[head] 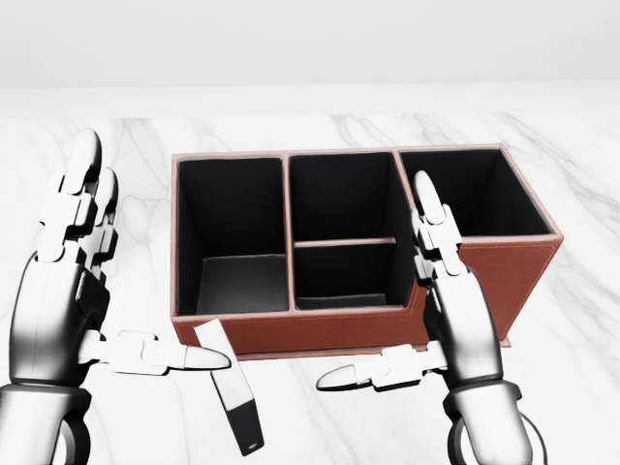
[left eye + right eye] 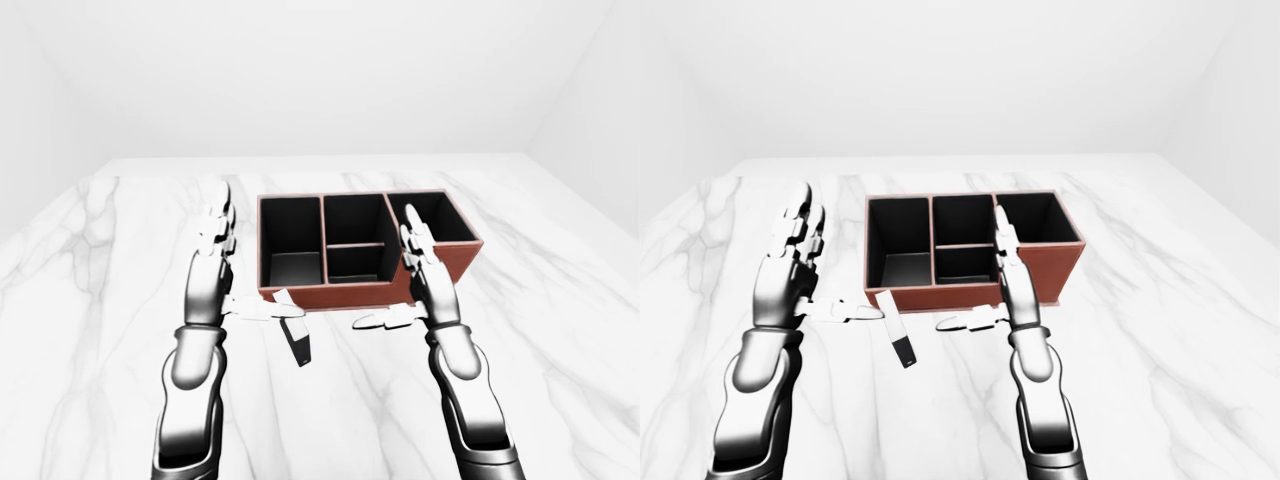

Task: Pick up the book and place it in the right compartment of the caddy.

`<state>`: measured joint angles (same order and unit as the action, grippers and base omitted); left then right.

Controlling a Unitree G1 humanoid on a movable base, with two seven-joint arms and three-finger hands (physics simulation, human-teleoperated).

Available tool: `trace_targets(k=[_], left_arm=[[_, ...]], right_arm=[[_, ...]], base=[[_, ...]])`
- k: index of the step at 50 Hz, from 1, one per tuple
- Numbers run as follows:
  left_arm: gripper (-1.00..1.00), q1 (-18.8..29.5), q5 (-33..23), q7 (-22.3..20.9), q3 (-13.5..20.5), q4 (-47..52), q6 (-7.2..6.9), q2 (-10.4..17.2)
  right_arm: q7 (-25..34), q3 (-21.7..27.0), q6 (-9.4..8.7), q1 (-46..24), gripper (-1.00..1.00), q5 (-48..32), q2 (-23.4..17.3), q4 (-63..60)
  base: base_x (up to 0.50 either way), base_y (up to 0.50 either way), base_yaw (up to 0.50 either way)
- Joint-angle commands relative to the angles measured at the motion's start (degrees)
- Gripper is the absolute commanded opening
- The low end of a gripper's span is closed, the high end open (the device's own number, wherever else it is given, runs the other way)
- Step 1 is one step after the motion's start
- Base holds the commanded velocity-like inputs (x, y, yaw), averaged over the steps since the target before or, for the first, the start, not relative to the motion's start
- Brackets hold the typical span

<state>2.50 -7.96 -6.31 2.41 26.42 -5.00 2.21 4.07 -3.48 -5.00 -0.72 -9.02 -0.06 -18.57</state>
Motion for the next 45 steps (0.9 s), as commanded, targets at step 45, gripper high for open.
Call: trace_targets(k=[45], left_arm=[[1.0, 0.3, -1.2, 0.2, -0.4, 0.0, 0.0, -0.1]], right_arm=[[-0.9, -8.1, 5.43, -2.7, 1.0, -6.6, 3.7, 15.6]], base=[[0.0, 0.0, 0.0]])
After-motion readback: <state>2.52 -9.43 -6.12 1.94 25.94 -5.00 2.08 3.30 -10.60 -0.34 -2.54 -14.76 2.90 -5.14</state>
